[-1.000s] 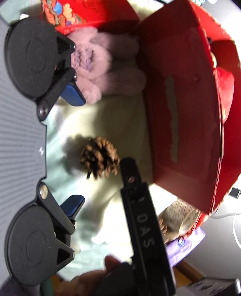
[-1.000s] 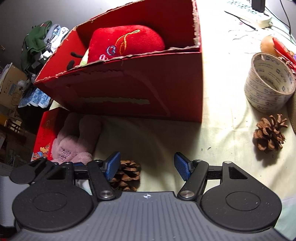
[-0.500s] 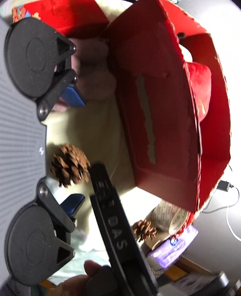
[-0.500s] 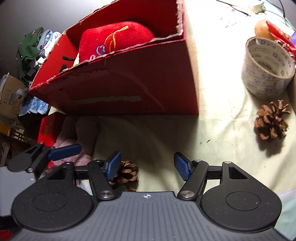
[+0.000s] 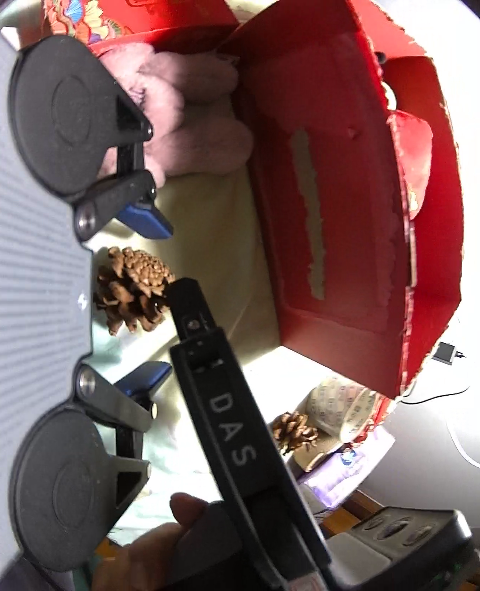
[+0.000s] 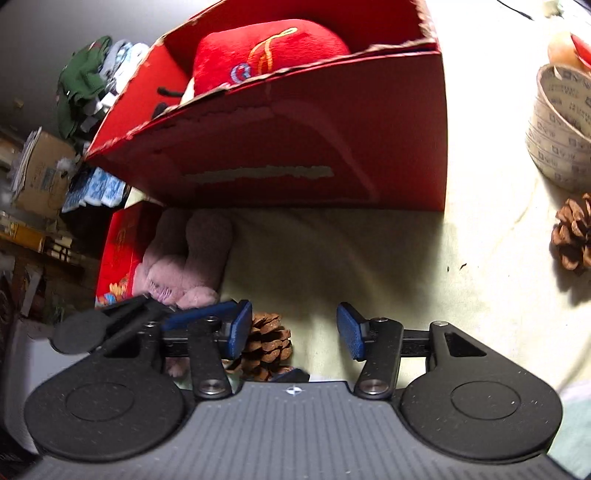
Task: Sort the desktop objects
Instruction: 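Move the right gripper down toward the pine cone on the table, then grasp the pine cone with the right gripper and lift it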
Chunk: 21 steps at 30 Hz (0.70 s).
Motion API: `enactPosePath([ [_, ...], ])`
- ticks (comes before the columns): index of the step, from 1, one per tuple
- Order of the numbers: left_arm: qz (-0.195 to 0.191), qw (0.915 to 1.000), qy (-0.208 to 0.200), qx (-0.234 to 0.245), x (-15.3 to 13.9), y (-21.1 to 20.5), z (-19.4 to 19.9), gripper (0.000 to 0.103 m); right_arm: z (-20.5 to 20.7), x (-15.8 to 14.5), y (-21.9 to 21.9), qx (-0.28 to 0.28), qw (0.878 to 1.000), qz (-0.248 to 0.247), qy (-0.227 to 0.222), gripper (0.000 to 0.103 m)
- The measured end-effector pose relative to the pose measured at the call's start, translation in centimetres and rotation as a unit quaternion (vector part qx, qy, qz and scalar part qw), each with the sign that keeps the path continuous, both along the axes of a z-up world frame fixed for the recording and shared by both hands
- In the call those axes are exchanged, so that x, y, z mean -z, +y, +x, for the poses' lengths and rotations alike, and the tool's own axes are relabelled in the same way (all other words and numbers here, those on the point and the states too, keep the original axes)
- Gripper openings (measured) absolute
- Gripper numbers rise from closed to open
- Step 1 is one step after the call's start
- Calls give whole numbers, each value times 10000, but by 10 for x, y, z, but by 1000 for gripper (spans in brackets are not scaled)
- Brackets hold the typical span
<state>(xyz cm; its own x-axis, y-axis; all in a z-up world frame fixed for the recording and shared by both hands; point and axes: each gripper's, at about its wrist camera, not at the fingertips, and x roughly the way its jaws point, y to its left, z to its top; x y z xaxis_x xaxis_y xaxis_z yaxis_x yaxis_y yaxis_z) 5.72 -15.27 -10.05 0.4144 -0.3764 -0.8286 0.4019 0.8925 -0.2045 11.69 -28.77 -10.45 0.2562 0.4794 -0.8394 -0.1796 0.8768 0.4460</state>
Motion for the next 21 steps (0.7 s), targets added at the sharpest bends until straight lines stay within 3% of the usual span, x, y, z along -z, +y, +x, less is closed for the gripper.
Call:
enactPosePath([
  [5,-60,9998,202,-62,6,7,-2,61,-1,4,4,-150,9997,157,134,58],
  [8,-93,9997,158,-130,3,15,-9,77,-6,2,5,-232,9994,210,131,58],
  [11,-101,9998,106,-104,1,21,-15,78,-9,2,8,-327,9991,248,142,59],
  [14,-20,9998,188,44,4,15,-13,66,-10,3,11,-353,9990,239,150,57],
  [16,44,9996,270,113,5,14,-17,53,-10,6,14,-402,9985,275,245,50],
  [17,72,9994,300,142,6,13,-19,53,-10,6,15,-430,9980,330,312,45],
  [21,30,9996,272,121,6,16,-25,53,-14,4,16,-460,9981,283,293,45],
])
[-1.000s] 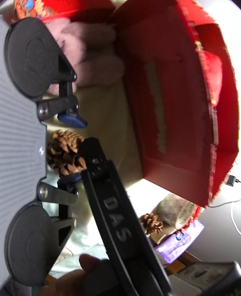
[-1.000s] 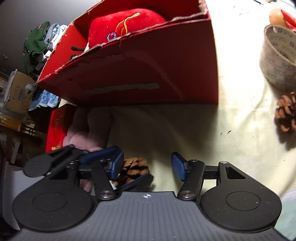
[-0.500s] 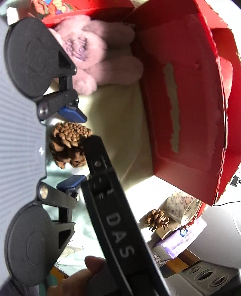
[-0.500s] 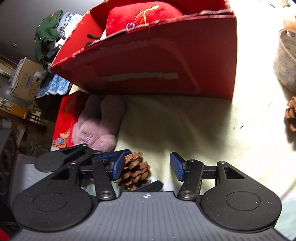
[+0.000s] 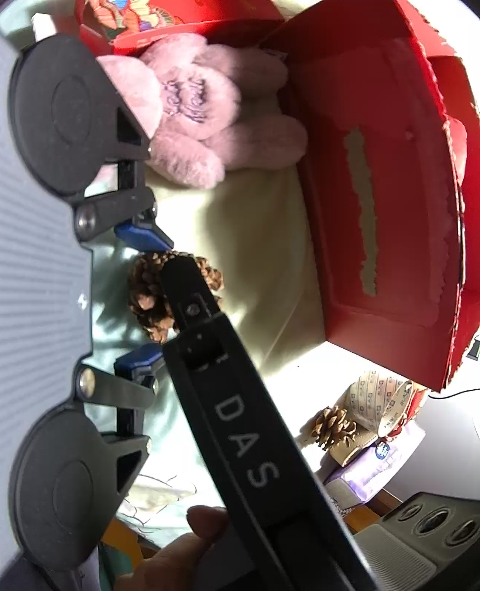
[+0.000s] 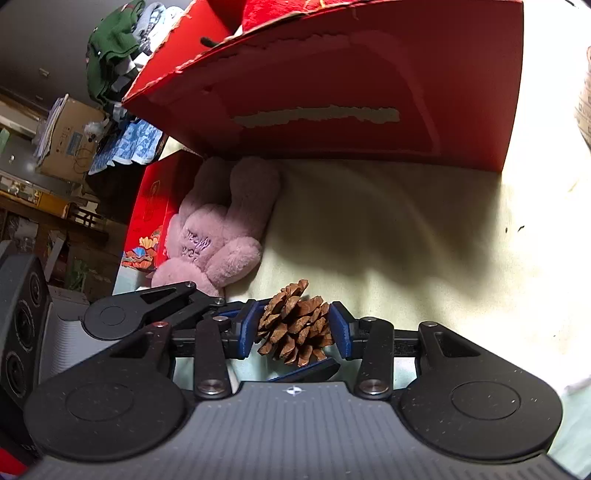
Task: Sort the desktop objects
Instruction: 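Grasp the pine cone with the right gripper and lift it, then carry the pine cone into the red box and open the right gripper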
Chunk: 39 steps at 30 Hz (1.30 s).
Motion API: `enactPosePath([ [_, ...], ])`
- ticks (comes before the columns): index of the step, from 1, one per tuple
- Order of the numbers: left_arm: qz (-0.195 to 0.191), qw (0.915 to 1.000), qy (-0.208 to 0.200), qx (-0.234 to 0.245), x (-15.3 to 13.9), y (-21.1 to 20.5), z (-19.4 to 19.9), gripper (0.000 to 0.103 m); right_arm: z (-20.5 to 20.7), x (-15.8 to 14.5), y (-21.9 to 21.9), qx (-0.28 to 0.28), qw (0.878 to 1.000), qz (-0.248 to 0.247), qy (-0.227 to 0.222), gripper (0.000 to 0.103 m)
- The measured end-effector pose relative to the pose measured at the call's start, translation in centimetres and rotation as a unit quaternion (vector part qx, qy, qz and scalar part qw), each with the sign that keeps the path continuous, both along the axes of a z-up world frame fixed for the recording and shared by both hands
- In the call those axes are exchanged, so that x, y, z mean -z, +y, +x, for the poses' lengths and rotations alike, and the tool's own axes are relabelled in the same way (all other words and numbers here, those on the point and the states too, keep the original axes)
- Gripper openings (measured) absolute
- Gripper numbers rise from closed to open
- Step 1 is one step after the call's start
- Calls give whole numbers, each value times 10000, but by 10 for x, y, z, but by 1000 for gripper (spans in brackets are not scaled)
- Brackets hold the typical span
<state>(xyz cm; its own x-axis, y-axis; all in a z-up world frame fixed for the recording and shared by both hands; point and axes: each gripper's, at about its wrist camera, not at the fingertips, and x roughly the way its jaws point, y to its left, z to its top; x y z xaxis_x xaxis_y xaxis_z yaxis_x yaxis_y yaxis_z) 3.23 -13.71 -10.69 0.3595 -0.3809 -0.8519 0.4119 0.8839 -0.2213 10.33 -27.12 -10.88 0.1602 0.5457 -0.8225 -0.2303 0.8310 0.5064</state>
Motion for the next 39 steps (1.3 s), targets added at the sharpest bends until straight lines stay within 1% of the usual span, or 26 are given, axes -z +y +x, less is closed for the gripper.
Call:
enactPosePath([
  [2,5,10000,-47,-5,-4,0,-1,52,-2,0,-1,32,10000,14,5,44],
  [4,-21,9999,-158,-22,-14,1,-1,52,-5,-6,-1,38,10000,12,-90,44],
  [7,-111,9993,-355,-60,-34,4,0,52,-9,-23,1,40,9992,-4,-395,44],
  [11,-129,9967,-802,9,-73,6,5,52,-10,-58,3,81,9960,43,-893,44],
  [14,10,9929,-1181,143,-100,-1,18,52,-7,-88,3,101,9911,39,-1325,44],
  [16,9,9905,-1363,177,-115,-5,31,52,-1,-106,2,138,9872,8,-1591,44],
  [19,-34,9881,-1528,180,-130,-12,60,53,12,-128,1,229,9816,-15,-1895,44],
  [22,19,9860,-1655,219,-147,-13,85,53,32,-142,1,357,9760,-5,-2149,44],
  [26,164,9865,-1615,215,-147,-24,123,53,61,-148,7,520,9697,-269,-2371,41],
  [28,171,9879,-1526,198,-140,-24,138,53,77,-143,7,614,9706,-332,-2302,41],
  [31,46,9911,-1321,173,-132,-24,152,53,96,-134,2,741,9728,-369,-2164,41],
  [34,-22,9924,-1212,199,-124,-26,162,54,103,-127,-3,838,9737,-402,-2081,41],
  [39,71,9931,-1145,258,-116,-32,173,54,109,-121,-8,951,9742,-407,-2005,41],
])
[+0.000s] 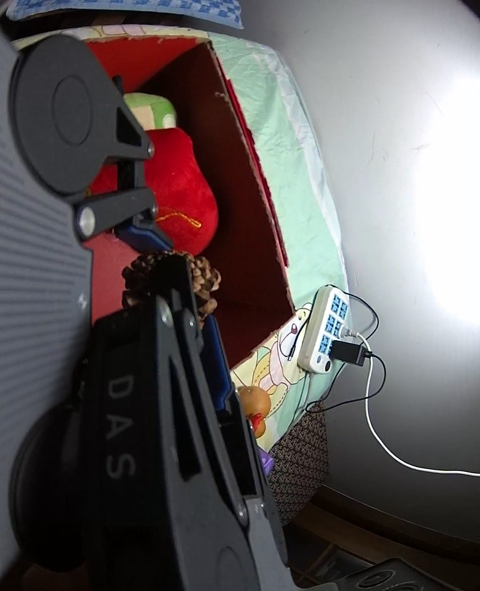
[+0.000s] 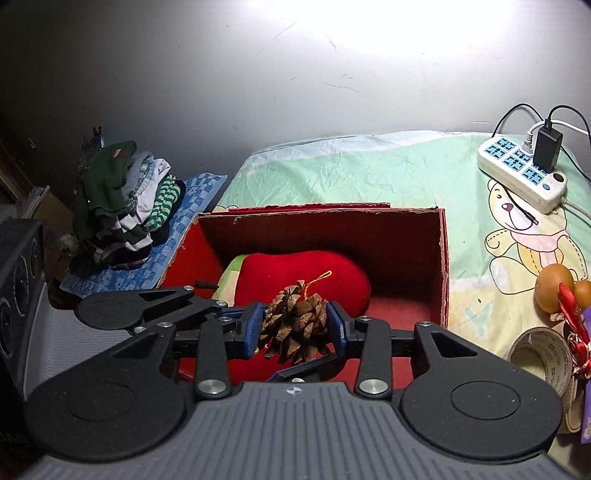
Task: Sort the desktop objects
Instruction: 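Carry the pine cone into the red box and open the right gripper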
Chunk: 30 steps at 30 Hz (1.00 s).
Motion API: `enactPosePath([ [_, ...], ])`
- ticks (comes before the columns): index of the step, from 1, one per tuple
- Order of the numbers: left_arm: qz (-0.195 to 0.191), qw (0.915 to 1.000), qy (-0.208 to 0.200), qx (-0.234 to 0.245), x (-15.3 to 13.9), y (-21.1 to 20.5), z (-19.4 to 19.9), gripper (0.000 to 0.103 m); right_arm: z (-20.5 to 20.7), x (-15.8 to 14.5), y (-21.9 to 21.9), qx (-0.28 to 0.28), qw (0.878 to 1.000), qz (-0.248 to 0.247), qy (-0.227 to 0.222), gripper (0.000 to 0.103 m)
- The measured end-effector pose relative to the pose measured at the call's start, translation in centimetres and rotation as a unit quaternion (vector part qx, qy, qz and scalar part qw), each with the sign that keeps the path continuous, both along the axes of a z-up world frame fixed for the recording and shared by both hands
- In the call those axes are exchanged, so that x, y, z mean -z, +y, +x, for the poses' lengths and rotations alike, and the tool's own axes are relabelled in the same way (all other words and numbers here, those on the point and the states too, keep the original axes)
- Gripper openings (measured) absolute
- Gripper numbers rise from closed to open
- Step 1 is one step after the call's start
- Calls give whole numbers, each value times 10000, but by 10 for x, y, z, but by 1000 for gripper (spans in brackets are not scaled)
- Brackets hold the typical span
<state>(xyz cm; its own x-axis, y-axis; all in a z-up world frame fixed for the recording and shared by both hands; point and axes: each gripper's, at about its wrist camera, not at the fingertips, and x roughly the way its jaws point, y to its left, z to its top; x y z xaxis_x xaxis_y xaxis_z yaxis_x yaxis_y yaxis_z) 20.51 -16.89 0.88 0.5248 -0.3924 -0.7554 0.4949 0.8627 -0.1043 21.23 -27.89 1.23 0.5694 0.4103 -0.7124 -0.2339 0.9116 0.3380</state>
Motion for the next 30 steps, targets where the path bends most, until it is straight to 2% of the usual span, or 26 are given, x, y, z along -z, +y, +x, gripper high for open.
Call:
enactPosePath([
  [6,30,9995,311,-96,20,-4,18,55,16,17,-4,77,9997,74,208,41],
  [16,196,9924,1163,-355,63,-5,39,57,41,64,-9,357,9932,345,1052,39],
  [20,262,9909,1260,-406,69,-4,42,55,45,73,-3,344,9924,265,1152,39],
  [25,189,9885,1402,-540,70,4,48,62,49,79,-1,347,9916,271,1214,39],
  [30,221,9881,1418,-553,73,5,50,61,51,82,0,357,9914,236,1237,40],
])
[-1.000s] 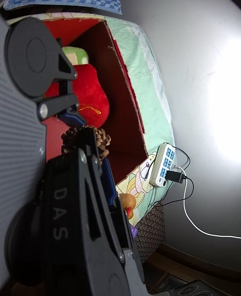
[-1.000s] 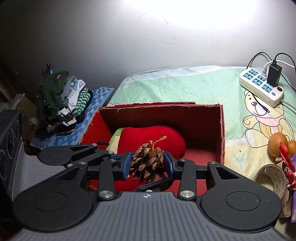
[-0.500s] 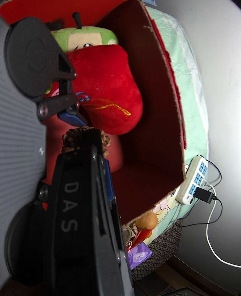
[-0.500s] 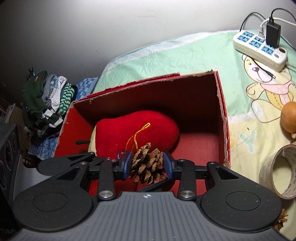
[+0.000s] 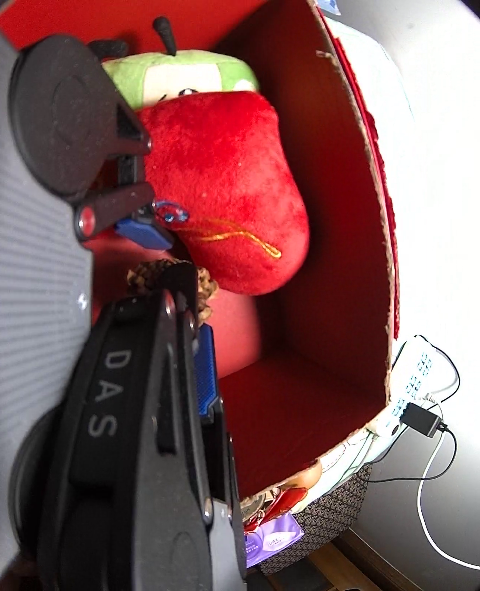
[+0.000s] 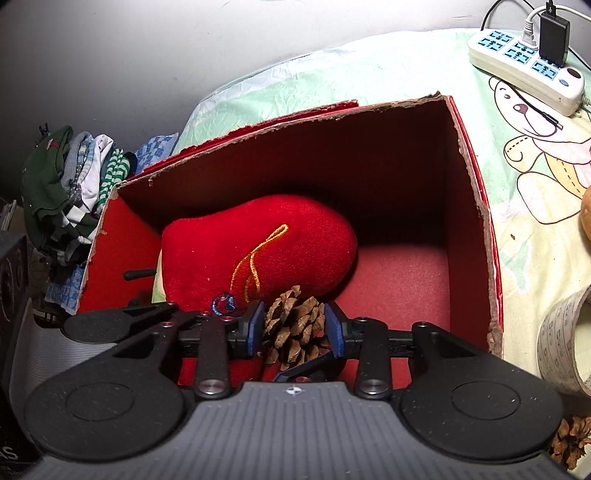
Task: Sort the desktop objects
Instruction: 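Carry the pine cone into the red box and open the right gripper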
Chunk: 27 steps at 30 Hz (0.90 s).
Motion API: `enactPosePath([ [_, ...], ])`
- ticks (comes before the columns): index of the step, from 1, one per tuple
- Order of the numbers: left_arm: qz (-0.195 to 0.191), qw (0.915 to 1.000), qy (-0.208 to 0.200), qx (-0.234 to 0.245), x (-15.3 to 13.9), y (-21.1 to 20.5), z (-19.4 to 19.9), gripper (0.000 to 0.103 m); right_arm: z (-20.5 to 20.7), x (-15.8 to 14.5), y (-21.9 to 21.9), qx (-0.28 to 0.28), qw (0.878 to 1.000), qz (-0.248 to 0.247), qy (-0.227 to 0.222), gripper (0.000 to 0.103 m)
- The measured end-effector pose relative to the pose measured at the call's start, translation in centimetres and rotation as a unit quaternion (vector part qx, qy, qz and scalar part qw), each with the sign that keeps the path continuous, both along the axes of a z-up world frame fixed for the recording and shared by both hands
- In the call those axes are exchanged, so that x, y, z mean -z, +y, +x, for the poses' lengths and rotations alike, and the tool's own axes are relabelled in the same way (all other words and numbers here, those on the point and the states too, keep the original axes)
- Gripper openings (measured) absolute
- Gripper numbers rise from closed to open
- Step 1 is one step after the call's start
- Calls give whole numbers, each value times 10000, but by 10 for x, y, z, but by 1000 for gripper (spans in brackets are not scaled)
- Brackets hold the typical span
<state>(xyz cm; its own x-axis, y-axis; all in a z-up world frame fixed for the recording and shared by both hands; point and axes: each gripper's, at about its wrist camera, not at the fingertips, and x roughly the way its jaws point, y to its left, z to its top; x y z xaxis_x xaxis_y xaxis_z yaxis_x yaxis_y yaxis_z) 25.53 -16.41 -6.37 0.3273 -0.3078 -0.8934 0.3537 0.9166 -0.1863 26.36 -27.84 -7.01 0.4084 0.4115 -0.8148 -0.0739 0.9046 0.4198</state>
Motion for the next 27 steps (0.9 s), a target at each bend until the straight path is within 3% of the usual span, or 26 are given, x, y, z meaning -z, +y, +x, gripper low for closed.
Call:
enactPosePath([
  [10,39,10000,-33,11,2,0,2,62,2,2,3,49,9999,-147,-57,41],
  [15,-93,9999,-116,-40,-4,3,-1,71,-3,-9,0,161,9997,-76,-176,51],
  [18,-28,9991,-422,-47,-17,3,-11,72,-16,-24,-1,206,9982,-258,-494,51],
  [20,6,9969,-784,-29,-32,5,-23,79,-29,-37,-4,256,9963,-301,-768,51],
  [22,43,9930,-1178,-67,-46,9,-37,94,-43,-50,-7,333,9936,-285,-1037,51],
  [27,72,9856,-1644,-376,-66,31,-69,97,-76,-70,-23,546,9882,-117,-1428,53],
])
